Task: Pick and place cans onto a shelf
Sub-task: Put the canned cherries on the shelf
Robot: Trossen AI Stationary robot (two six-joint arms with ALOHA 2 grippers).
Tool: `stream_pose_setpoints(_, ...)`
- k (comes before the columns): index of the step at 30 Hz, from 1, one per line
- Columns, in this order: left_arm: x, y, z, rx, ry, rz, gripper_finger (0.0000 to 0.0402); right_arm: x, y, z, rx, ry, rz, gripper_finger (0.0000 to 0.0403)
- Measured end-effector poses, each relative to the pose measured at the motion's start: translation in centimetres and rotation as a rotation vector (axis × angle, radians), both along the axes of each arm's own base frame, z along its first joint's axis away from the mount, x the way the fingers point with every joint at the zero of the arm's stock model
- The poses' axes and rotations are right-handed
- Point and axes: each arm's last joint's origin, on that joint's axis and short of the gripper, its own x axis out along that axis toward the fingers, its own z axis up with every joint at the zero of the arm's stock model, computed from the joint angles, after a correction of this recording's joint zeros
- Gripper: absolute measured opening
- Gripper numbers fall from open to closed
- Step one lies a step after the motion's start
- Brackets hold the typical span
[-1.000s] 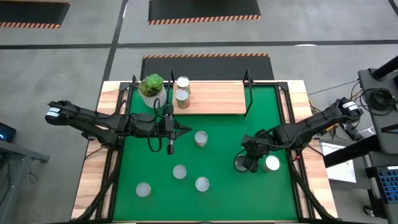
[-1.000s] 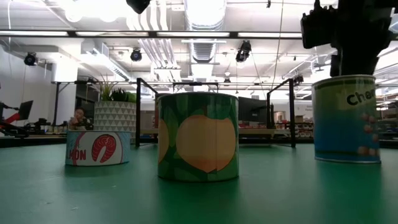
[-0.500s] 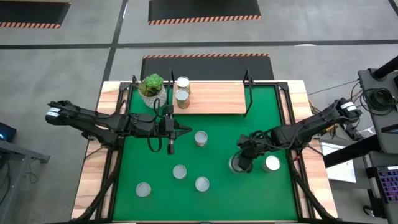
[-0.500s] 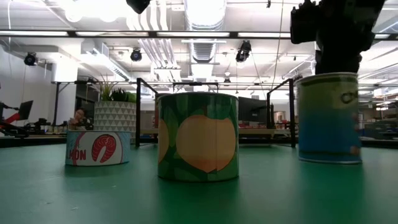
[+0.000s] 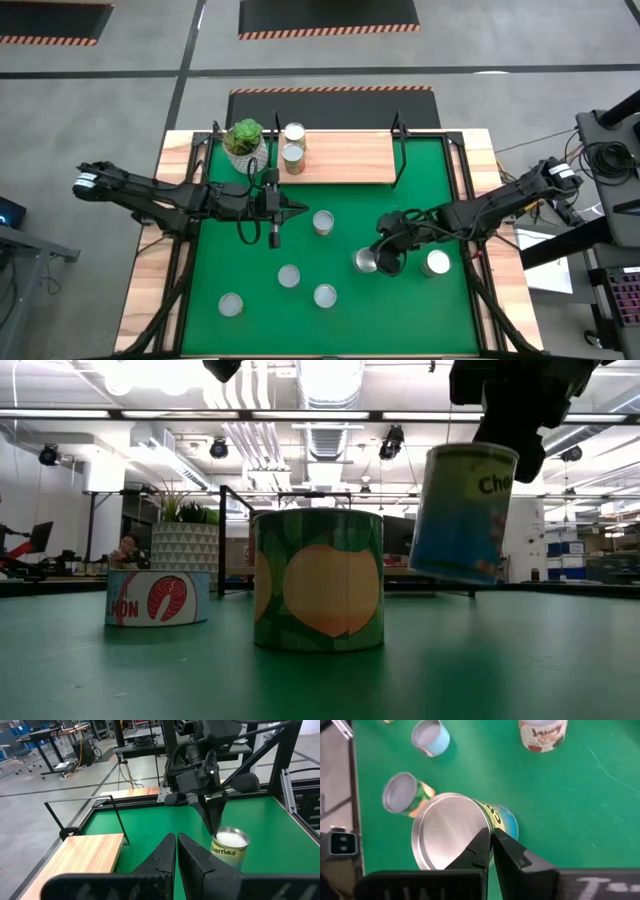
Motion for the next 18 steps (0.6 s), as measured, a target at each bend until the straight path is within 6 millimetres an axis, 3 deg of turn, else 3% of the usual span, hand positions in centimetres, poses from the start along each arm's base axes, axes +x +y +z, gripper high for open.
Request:
stream_pose_setpoints(8,0.0,0.0,0.0,0.000,-0.003,0.000,0.0000,-0.3,-1.2,1.8,0.039,-0.118,-0.139,0.0008)
stream_pose_setpoints(18,-0.9,0.2,1.5,0.038,-0.077,0.007,0.0000,0.4,-5.8,3.7,0.088,-0.204,-0.236,0.0008)
